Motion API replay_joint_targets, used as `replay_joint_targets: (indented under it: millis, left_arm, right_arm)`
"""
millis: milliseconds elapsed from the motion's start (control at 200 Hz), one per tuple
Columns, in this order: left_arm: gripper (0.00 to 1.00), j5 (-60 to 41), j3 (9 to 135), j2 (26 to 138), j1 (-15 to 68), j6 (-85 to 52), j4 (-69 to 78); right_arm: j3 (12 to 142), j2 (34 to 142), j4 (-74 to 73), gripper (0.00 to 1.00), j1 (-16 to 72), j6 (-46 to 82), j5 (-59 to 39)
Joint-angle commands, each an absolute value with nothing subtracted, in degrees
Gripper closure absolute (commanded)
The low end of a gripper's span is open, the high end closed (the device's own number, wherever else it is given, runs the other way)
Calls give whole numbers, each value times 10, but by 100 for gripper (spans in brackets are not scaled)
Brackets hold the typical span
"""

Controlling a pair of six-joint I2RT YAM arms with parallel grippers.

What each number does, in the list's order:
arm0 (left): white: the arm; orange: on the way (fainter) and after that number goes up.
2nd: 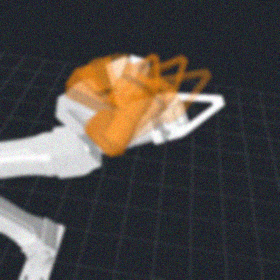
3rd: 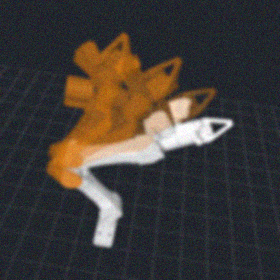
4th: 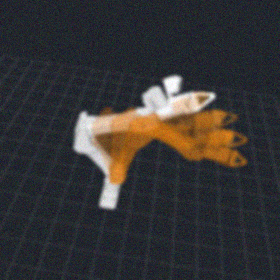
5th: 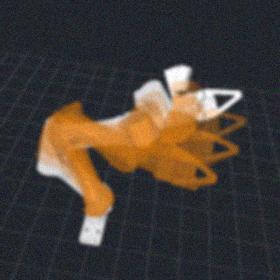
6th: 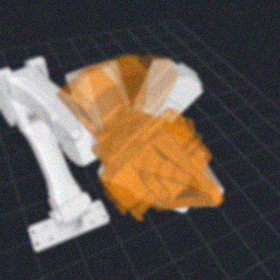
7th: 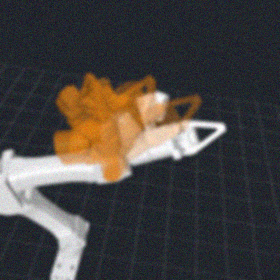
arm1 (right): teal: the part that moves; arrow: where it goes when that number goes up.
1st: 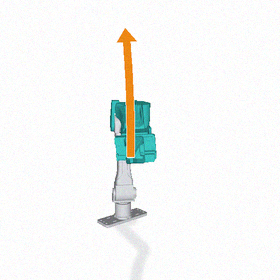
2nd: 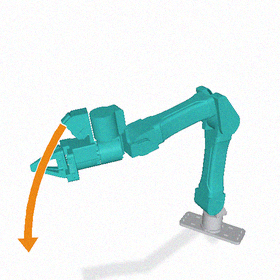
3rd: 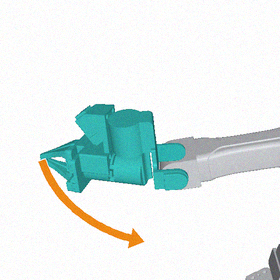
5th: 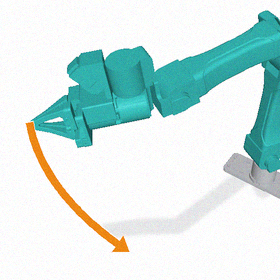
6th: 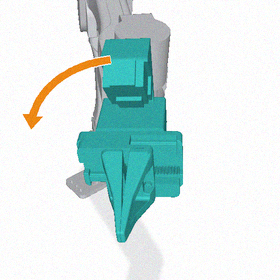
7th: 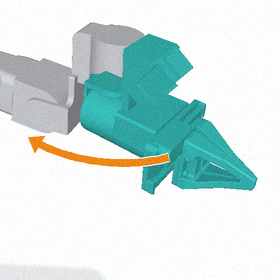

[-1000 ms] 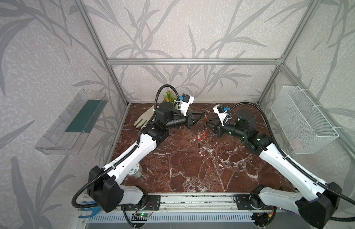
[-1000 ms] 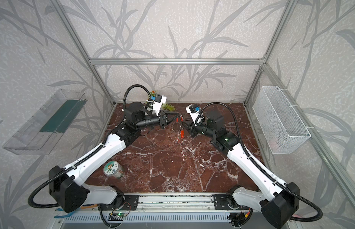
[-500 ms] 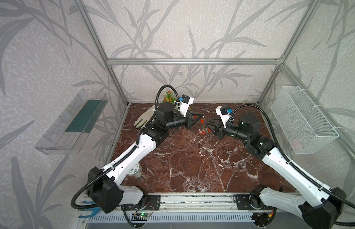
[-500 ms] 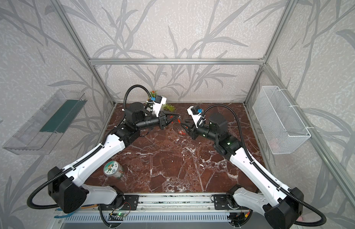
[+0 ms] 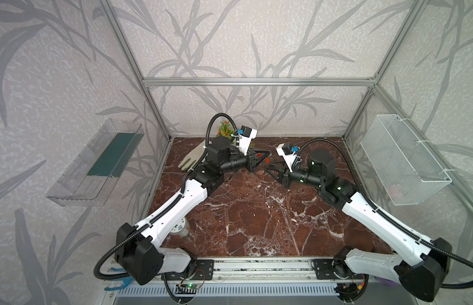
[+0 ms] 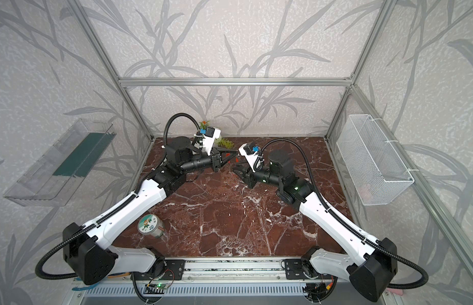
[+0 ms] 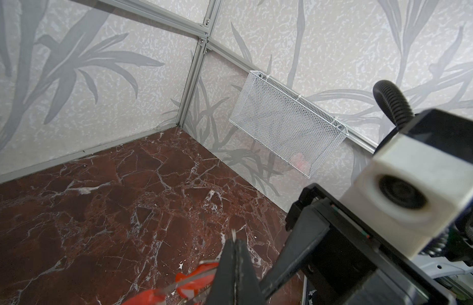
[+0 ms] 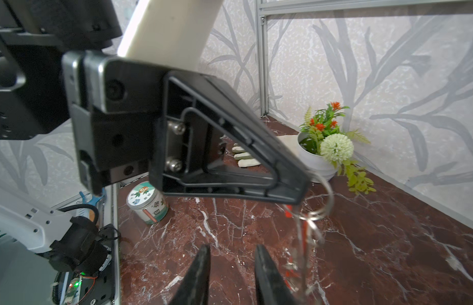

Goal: Put the keys on the keyring

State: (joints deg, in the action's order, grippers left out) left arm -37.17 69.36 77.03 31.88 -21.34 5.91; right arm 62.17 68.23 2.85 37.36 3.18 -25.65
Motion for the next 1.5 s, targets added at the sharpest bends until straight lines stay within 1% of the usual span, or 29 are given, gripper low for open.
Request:
replay_joint_targets:
  millis: [0, 155, 395, 555, 865, 1495]
  left_arm:
    - [100, -373, 688, 749, 320, -224, 102]
    - [100, -371, 681, 742, 319, -226, 105]
    - [100, -392, 679, 742, 319, -235, 117]
    - [100, -423, 683, 748, 318, -251, 130]
    - [100, -450, 695, 762, 318, -264, 123]
    - [100, -451, 704, 774, 318, -266, 124]
  right_arm:
    - [642, 681, 27, 70, 378, 26, -265]
    - [636, 654, 47, 70, 368, 10, -234]
    - [619, 619, 41, 70, 301, 34, -252]
    - [620, 631, 42, 70, 277, 33, -270]
    - [648, 670, 39, 70, 280, 27, -319]
    - [654, 682, 48, 69, 307, 7, -302]
